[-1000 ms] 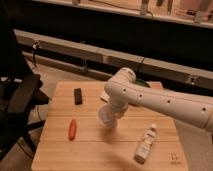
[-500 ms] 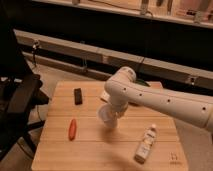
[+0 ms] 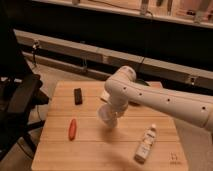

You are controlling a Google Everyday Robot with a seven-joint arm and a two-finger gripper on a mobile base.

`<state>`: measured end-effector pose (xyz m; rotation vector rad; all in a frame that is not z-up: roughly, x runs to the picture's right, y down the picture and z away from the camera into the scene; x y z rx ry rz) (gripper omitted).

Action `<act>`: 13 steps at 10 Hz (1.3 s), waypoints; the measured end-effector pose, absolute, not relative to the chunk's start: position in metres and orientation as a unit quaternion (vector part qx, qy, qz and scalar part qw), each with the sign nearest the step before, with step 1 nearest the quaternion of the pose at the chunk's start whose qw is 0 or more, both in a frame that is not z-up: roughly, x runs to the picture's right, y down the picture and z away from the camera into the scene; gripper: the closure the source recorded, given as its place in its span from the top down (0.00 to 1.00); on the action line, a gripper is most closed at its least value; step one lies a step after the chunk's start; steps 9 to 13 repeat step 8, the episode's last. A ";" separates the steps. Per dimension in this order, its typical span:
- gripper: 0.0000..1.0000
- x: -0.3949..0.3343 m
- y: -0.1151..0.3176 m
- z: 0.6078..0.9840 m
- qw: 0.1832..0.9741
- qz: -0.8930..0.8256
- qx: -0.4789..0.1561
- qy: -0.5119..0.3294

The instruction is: Pick up the ceramic cup

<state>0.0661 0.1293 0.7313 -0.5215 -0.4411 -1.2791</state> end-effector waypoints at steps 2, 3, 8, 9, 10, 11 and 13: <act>0.12 0.066 0.128 0.731 0.749 -0.585 -0.238 -0.202; 0.12 0.066 0.127 0.731 0.749 -0.585 -0.238 -0.201; 0.12 0.066 0.125 0.731 0.749 -0.585 -0.238 -0.201; 0.12 0.066 0.125 0.731 0.749 -0.585 -0.238 -0.201; 0.12 0.066 0.125 0.731 0.749 -0.585 -0.238 -0.201; 0.12 0.066 0.125 0.731 0.749 -0.585 -0.238 -0.201; 0.12 0.066 0.125 0.731 0.749 -0.585 -0.238 -0.201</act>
